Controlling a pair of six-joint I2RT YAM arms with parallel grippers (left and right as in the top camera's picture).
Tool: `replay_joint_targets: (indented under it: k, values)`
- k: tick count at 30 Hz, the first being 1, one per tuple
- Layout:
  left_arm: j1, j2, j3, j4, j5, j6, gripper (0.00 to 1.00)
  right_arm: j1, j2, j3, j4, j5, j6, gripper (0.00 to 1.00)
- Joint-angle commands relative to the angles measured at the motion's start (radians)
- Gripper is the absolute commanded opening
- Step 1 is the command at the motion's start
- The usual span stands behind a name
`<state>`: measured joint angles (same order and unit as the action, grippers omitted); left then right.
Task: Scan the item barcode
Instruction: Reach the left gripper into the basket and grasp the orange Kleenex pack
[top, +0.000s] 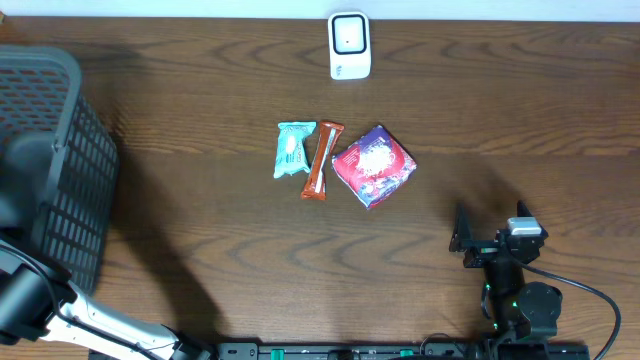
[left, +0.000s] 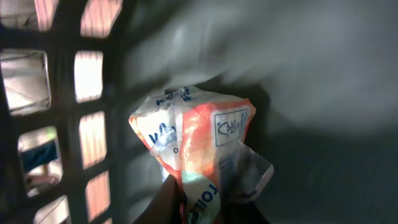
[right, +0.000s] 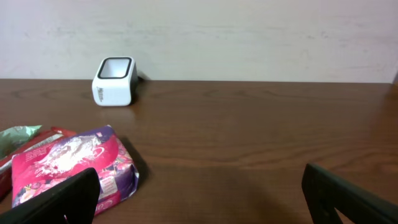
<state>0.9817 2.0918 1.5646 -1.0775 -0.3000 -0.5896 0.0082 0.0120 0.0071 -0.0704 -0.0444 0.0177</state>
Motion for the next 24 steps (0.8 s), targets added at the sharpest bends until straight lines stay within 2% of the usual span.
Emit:
replay_joint_targets:
  k: [1,4,6,12,15,18,21,24]
  values:
    - [0.001,-0.05,0.06,-0.043,0.051,0.01,0.07,0.006,-0.005,-0.001,-0.004,0.005,0.011,0.99]
    - [-0.001,-0.164,0.09,-0.045,0.104,0.01,0.07,0.006,-0.005,-0.001,-0.004,0.005,0.011,0.99]
    - [-0.001,-0.245,0.1,-0.031,0.194,0.01,0.07,0.006,-0.005,-0.001,-0.004,0.005,0.011,0.99]
    - [-0.01,-0.483,0.102,0.063,0.718,-0.044,0.07,0.006,-0.005,-0.001,-0.004,0.005,0.011,0.99]
    - [-0.057,-0.55,0.102,0.085,0.846,-0.043,0.07,0.006,-0.005,-0.001,-0.004,0.005,0.011,0.99]
    - [-0.151,-0.601,0.102,0.086,0.857,-0.024,0.07,0.006,-0.005,-0.001,-0.004,0.005,0.011,0.99]
    - [-0.267,-0.639,0.102,0.121,0.853,0.06,0.07,0.006,-0.005,-0.001,-0.004,0.005,0.011,0.99]
    - [-0.389,-0.671,0.102,0.138,0.755,0.143,0.07,0.006,-0.005,-0.001,-0.004,0.005,0.011,0.99]
